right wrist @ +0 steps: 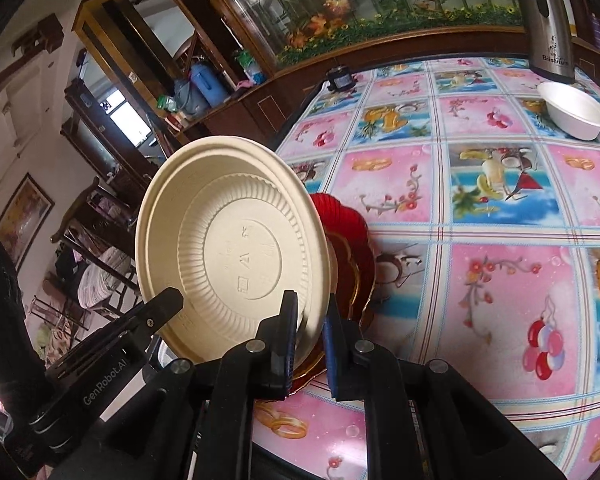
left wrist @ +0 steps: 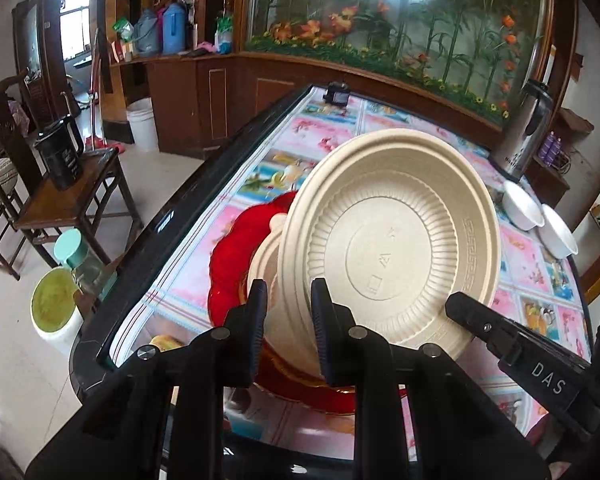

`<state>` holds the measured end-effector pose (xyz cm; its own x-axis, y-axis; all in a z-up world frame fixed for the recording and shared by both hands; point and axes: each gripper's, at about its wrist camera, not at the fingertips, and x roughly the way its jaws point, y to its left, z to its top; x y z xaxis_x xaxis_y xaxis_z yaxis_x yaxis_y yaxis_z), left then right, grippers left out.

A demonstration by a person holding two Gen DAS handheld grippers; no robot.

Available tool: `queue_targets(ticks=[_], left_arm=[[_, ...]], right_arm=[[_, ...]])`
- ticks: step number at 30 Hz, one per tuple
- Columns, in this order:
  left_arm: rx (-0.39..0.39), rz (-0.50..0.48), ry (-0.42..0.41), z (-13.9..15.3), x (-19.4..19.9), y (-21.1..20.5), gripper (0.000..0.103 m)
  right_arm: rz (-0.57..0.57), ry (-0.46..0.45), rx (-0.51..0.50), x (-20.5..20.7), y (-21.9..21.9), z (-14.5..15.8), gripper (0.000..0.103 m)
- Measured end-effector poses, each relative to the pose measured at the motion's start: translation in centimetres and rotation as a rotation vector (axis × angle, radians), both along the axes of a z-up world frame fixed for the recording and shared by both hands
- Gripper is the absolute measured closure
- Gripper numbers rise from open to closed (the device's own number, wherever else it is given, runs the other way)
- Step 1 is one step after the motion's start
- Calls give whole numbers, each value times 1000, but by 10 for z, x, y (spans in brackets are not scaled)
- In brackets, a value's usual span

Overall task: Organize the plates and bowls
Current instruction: 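Carry the smaller beige bowl to the stack and lower it in, then open both tools and release the smaller beige bowl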

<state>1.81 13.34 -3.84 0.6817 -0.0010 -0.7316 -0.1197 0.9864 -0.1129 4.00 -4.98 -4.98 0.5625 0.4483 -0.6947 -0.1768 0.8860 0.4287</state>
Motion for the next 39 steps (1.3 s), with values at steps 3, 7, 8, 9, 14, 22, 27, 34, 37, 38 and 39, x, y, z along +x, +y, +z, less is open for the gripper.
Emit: queue_targets(ticks=[3, 7, 8, 9, 14, 22, 27, 34, 37, 38, 39], left_arm=[[-6, 8, 13, -5, 0, 5, 83], [-2, 11, 25, -8, 0, 7, 83], [3, 11, 28, -10, 0, 7, 83], [6, 10, 32, -11, 0, 6, 83], [-1, 3, 44, -14, 0, 9, 83], [18, 23, 33, -13, 1, 15, 80], [16, 36, 27, -11, -1, 20, 72], [38, 94, -2, -3, -6, 36, 72], [16, 122, -25, 1, -9, 45, 72], [9, 123, -32, 2, -10, 46, 72], [8, 122, -34, 3, -10, 46, 72]], right_arm=[[5, 10, -12, 3, 4, -5, 92], [8, 20, -25, 5, 8, -11, 92], [9, 25, -26, 6, 9, -13, 92], [9, 27, -26, 6, 10, -14, 92], [7, 24, -32, 6, 13, -15, 92], [6, 9, -53, 8, 16, -15, 92], [7, 4, -76, 9, 19, -16, 88], [11, -19, -118, 8, 19, -14, 80], [-1, -23, -60, 9, 6, -9, 78], [-9, -22, -45, 9, 1, -8, 76], [-20, -26, -29, 9, -4, -7, 70]])
